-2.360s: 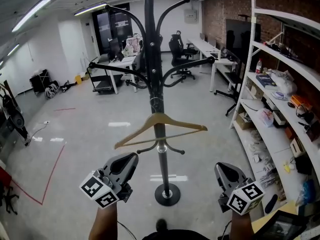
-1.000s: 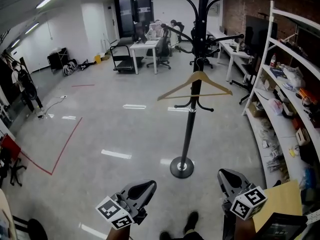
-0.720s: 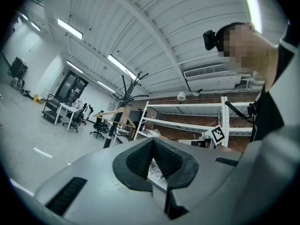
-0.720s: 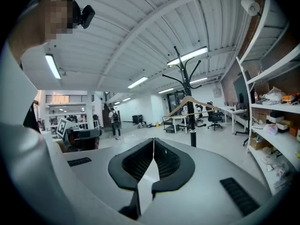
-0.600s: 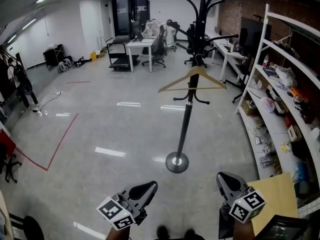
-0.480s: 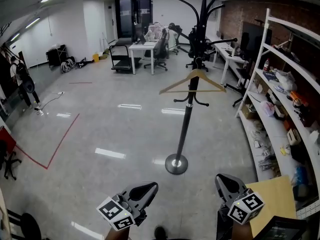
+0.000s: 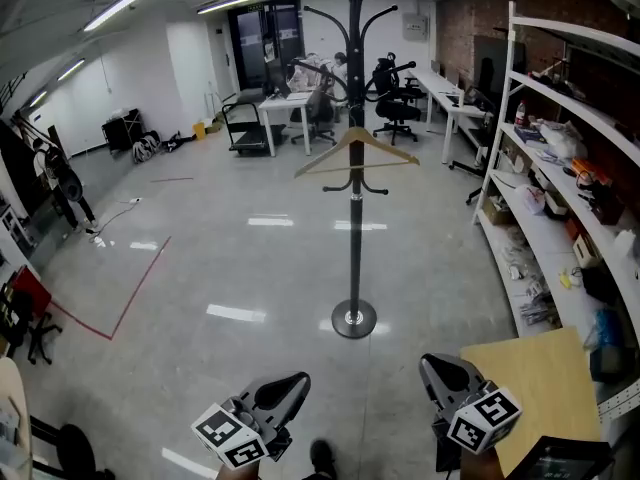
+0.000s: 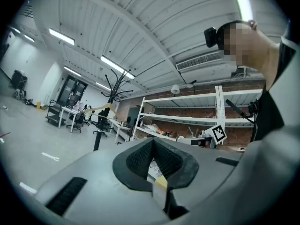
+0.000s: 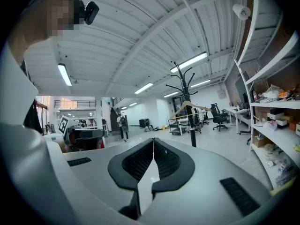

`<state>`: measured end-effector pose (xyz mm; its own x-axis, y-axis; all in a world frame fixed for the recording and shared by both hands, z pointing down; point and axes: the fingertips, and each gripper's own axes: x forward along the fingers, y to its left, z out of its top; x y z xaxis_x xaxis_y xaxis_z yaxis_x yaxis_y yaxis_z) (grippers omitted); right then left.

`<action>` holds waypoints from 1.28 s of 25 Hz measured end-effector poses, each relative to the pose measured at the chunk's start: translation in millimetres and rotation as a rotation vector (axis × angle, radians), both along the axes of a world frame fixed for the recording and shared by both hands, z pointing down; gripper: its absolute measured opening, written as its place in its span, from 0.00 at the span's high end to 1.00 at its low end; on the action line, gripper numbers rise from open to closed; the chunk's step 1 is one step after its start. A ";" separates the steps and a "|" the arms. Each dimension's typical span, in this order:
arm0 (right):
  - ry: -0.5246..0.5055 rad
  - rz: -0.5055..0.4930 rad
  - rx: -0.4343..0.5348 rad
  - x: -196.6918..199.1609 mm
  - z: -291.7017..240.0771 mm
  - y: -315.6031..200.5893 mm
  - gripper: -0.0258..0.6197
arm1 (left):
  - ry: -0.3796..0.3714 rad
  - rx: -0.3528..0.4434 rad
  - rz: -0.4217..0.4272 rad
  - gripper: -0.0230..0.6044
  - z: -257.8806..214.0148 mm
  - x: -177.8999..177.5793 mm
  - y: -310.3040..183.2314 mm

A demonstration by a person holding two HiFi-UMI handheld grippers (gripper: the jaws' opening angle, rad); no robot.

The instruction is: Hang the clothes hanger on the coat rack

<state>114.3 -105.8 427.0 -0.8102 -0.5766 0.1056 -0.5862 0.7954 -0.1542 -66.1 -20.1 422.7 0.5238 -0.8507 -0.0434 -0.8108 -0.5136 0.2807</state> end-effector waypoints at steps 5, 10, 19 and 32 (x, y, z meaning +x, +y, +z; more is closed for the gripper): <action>-0.007 -0.012 -0.045 45.7 16.9 33.1 0.95 | 0.013 -0.035 -0.033 0.96 7.6 45.7 39.8; -0.019 -0.034 -0.050 67.7 12.2 61.4 0.95 | -0.023 -0.043 -0.025 0.96 0.3 79.8 72.7; -0.038 -0.089 -0.003 51.4 -8.7 117.6 0.95 | -0.066 -0.029 -0.046 0.96 -7.7 81.5 135.6; 0.001 -0.012 0.014 29.7 -15.9 246.3 0.95 | -0.055 -0.031 -0.063 0.96 4.5 37.7 256.5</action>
